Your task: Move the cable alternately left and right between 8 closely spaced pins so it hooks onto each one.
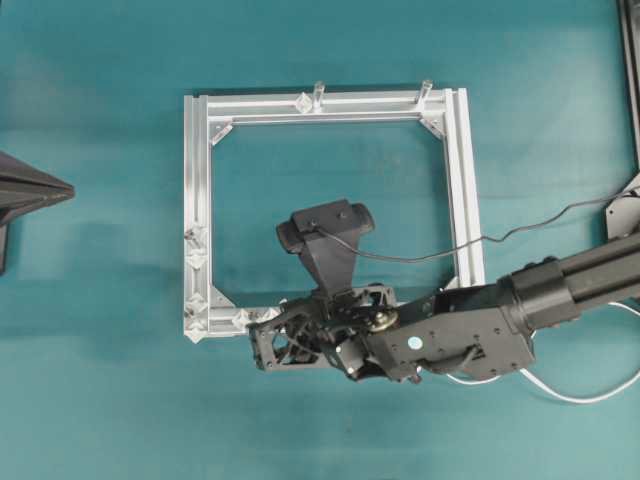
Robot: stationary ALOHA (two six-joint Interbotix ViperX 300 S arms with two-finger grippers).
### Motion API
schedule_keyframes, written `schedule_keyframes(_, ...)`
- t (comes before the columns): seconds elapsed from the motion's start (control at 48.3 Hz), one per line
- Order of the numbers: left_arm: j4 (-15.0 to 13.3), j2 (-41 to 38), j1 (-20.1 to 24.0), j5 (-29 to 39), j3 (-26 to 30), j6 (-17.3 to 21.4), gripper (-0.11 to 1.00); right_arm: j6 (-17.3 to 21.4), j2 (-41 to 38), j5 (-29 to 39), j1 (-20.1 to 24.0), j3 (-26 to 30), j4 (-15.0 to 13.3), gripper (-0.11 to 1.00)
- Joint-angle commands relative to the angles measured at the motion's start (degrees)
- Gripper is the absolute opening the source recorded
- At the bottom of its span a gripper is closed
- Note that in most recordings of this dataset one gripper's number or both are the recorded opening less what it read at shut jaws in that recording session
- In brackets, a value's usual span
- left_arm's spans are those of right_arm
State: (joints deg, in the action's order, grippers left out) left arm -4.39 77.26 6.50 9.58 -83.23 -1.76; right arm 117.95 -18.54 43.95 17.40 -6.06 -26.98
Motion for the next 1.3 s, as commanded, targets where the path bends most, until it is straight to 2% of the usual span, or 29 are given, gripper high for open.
schedule_keyframes(0.0,0.18,-0.53,-0.09,-0.26,0.79,-0.44,0.00,-0.18,1.23,0.00,-0.18,0.44,-0.26,0.13)
schedule_keyframes(0.932,0.26,-0.44,-0.18,-0.35,0.70,-0.44,0.00,-0.26,1.32,-0.09,-0.35,0.44,-0.26,0.13)
schedule_keyframes(1.284,0.18,-0.44,-0.18,-0.35,0.70,-0.44,0.00,-2.64,1.23,-0.26,-2.29,0.53,-0.35,0.13)
